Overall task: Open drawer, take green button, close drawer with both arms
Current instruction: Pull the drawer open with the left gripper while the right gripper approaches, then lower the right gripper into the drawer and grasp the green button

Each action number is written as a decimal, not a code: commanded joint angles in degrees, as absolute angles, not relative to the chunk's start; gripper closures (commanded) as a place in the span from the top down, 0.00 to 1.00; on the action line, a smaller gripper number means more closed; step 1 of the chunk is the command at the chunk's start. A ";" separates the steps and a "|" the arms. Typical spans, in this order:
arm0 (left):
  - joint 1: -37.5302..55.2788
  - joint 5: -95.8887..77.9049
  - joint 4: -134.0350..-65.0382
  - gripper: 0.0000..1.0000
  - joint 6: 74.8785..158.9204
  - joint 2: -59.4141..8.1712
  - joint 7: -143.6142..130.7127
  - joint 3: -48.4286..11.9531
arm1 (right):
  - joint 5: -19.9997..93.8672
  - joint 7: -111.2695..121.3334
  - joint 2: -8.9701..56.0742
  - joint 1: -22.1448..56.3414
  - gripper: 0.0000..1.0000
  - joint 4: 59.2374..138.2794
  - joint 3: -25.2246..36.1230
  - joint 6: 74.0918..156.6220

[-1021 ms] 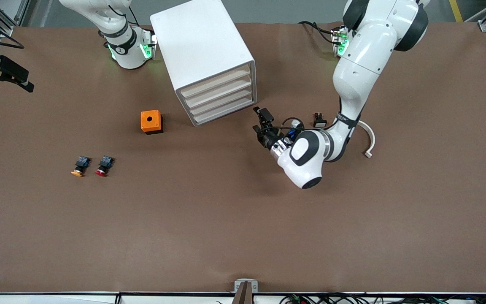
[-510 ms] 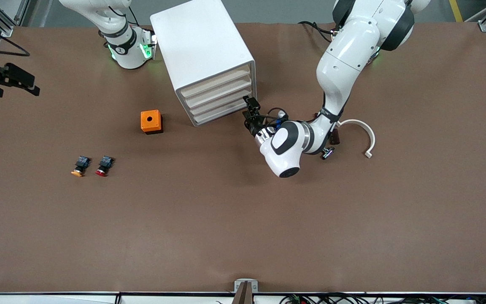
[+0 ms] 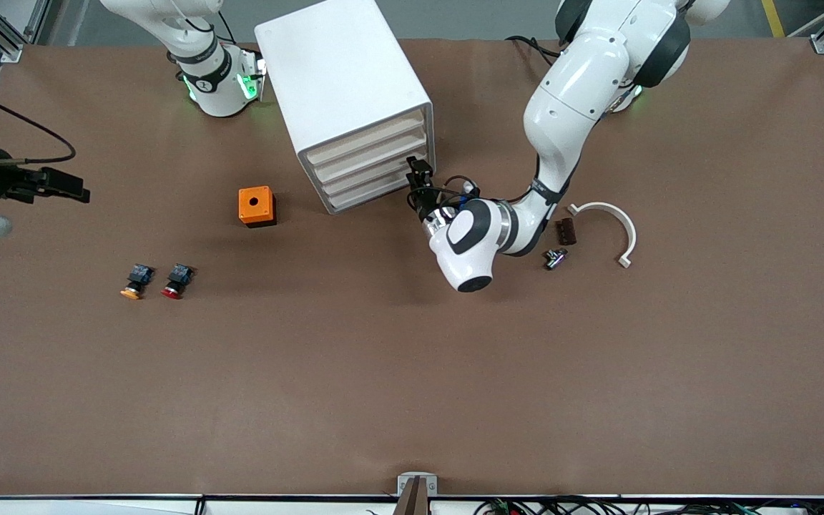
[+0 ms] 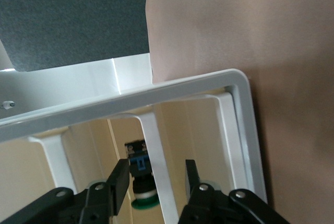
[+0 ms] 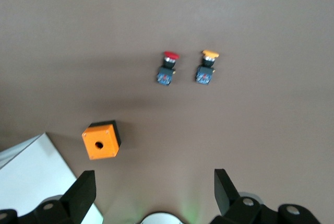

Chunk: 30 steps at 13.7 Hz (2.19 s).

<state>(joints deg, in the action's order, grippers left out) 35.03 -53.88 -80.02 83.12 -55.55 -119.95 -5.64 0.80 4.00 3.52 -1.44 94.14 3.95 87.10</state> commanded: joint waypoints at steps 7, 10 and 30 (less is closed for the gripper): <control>37.35 -54.05 -79.54 0.30 77.96 -58.09 -120.50 -5.27 | 0.09 -11.91 3.60 -0.28 1.00 92.46 2.99 84.73; 37.27 -54.14 -79.37 0.19 77.96 -58.53 -120.06 -5.27 | 0.26 -23.08 3.52 3.42 1.00 92.55 2.99 84.64; 23.39 -54.49 -78.31 0.18 82.97 -58.62 -116.63 -4.22 | 4.05 -76.34 4.22 32.32 1.00 100.97 2.99 100.08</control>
<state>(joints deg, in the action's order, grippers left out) 24.20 -54.51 -78.99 80.95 -58.04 -118.27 -4.88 4.23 -70.20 4.28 27.83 97.96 2.39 96.19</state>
